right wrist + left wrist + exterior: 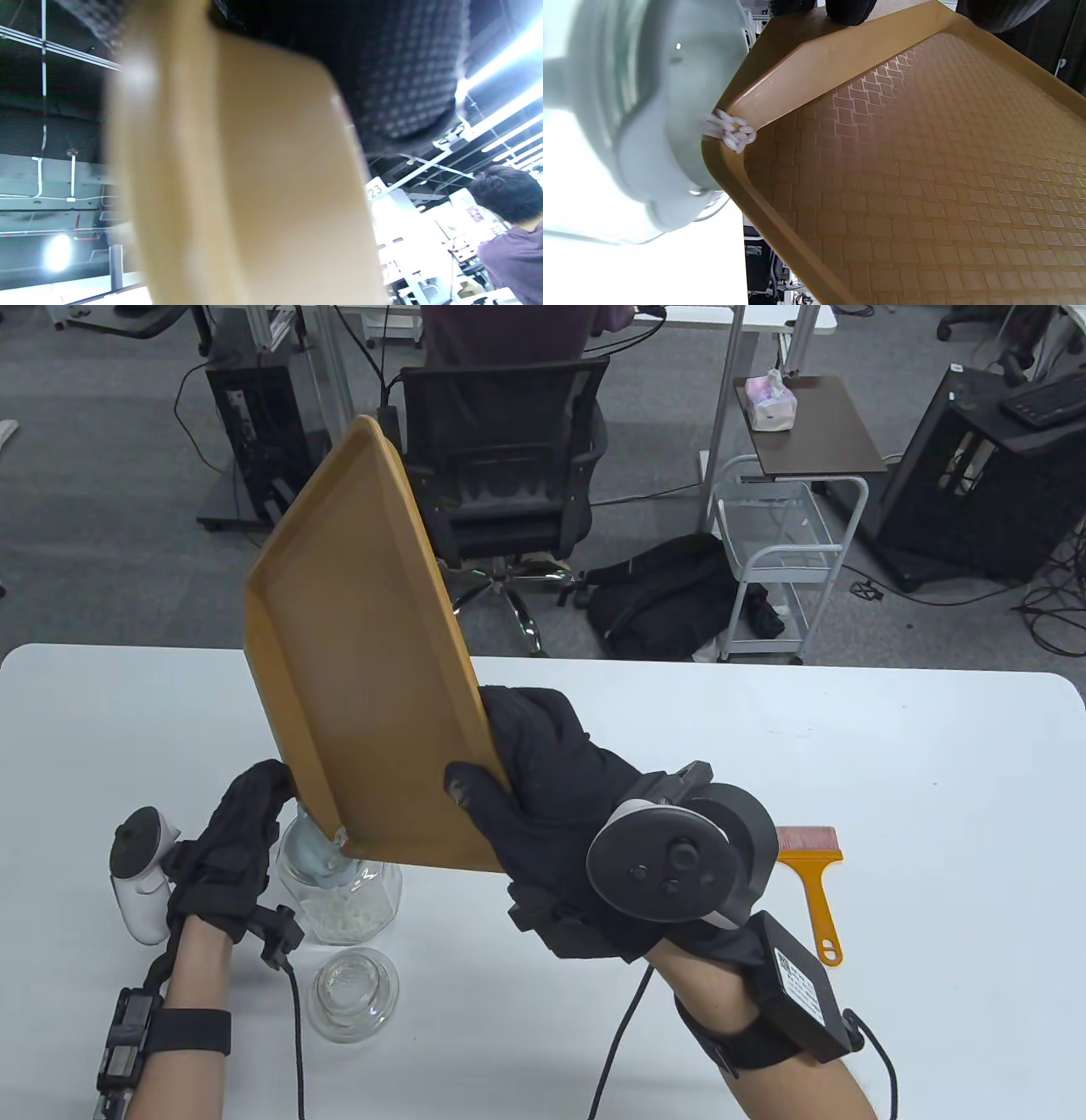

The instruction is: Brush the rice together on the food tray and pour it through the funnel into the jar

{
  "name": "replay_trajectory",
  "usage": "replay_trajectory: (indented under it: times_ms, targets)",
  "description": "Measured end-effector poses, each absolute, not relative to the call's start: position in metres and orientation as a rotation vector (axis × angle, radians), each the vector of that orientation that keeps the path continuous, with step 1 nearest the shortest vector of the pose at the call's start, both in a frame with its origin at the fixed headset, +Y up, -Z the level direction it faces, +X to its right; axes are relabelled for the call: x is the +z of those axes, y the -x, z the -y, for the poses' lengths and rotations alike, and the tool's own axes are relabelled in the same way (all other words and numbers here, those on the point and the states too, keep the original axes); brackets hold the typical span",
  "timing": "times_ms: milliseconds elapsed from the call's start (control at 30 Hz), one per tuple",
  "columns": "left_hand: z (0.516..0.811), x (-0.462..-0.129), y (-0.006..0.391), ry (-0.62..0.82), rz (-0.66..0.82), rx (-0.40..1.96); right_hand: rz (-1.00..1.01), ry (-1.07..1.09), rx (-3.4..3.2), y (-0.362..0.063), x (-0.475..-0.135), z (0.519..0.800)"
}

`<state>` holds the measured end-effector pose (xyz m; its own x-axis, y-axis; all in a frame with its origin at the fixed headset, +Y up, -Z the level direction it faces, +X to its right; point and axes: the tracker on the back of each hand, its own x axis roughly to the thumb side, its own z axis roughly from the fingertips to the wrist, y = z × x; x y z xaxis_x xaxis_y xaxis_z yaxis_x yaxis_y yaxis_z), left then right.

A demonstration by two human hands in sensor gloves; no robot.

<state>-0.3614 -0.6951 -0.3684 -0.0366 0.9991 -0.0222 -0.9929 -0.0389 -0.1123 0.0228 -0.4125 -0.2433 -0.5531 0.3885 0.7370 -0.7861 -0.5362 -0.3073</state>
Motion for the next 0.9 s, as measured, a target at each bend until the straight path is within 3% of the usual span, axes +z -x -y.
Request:
replay_trajectory:
  times_ms: [300, 433, 600, 900]
  targets:
    - [0.688, -0.363, 0.362, 0.086, 0.074, 1.593, 0.851, -0.843, 2.094, -0.026, -0.233, 0.413]
    - [0.680, -0.357, 0.363, -0.007, 0.076, 1.579, 0.833, -0.766, 2.096, -0.042, -0.240, 0.414]
    - [0.658, -0.347, 0.364, -0.090, 0.122, 1.595, 0.787, -0.633, 2.100, -0.085, -0.256, 0.422]
    - [0.602, -0.318, 0.322, 0.018, 0.266, 1.509, 0.691, -0.212, 2.084, -0.201, -0.259, 0.478]
